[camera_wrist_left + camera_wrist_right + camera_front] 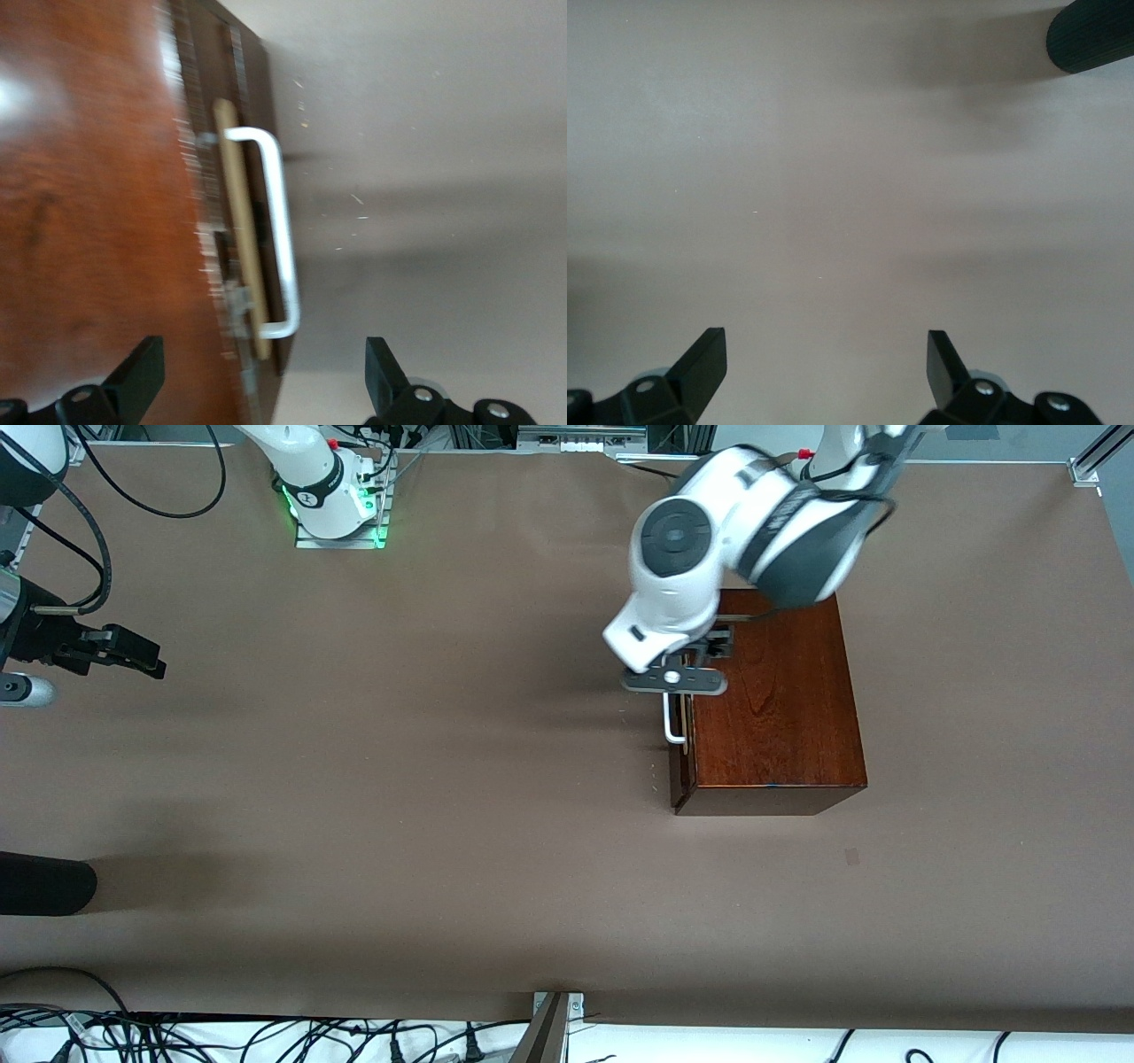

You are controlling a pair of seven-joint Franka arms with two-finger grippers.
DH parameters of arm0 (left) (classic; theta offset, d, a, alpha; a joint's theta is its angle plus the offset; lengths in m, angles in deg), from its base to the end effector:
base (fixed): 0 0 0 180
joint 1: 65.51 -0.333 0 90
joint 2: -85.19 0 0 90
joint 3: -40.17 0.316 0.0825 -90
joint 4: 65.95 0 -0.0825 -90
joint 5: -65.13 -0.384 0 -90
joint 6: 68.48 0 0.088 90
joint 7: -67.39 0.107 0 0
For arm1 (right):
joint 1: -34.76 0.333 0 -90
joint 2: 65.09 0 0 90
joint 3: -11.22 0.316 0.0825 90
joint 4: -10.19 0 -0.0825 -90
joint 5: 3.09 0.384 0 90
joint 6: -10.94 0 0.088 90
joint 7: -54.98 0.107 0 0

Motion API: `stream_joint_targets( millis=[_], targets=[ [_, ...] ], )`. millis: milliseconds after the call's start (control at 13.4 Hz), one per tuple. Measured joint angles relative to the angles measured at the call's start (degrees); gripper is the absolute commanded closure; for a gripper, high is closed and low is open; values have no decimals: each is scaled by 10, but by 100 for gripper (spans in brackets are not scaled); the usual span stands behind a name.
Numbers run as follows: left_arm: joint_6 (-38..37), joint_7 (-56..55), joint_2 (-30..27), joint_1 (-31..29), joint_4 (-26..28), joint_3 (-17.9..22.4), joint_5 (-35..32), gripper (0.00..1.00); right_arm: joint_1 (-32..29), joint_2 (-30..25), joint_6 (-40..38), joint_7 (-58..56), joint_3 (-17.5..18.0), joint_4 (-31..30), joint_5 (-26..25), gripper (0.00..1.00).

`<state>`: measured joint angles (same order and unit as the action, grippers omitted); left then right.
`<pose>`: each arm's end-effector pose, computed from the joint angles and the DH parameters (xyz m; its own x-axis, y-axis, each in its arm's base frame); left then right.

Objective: Open drawer, take yellow block, close drawer
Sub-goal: 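Reach the left gripper to the white drawer handle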

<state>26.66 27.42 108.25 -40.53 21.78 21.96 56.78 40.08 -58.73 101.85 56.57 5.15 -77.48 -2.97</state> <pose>0.4954 -0.4102 0.4158 0.9813 -0.0623 -0.1819 -0.0941 -0.9807 -0.1715 0.5877 -0.0042 0.5819 0.9977 -0.0408 -0.0535 -0.0403 -0.9991 0.0111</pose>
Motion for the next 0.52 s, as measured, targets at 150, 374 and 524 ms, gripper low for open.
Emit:
stream_joint_targets(
  millis=[150, 374, 524],
  targets=[
    [11, -45, 28, 31, 0, 0, -18, 0, 0, 0, 0, 0, 0, 0, 0, 0],
    [21, -68, 57, 42, -1, 1, -27, 0, 0, 0, 1, 0, 0, 0, 0, 0],
    [43, -73, 70, 42, -2, 3, -27, 0, 0, 0, 1, 0, 0, 0, 0, 0]
  ],
)
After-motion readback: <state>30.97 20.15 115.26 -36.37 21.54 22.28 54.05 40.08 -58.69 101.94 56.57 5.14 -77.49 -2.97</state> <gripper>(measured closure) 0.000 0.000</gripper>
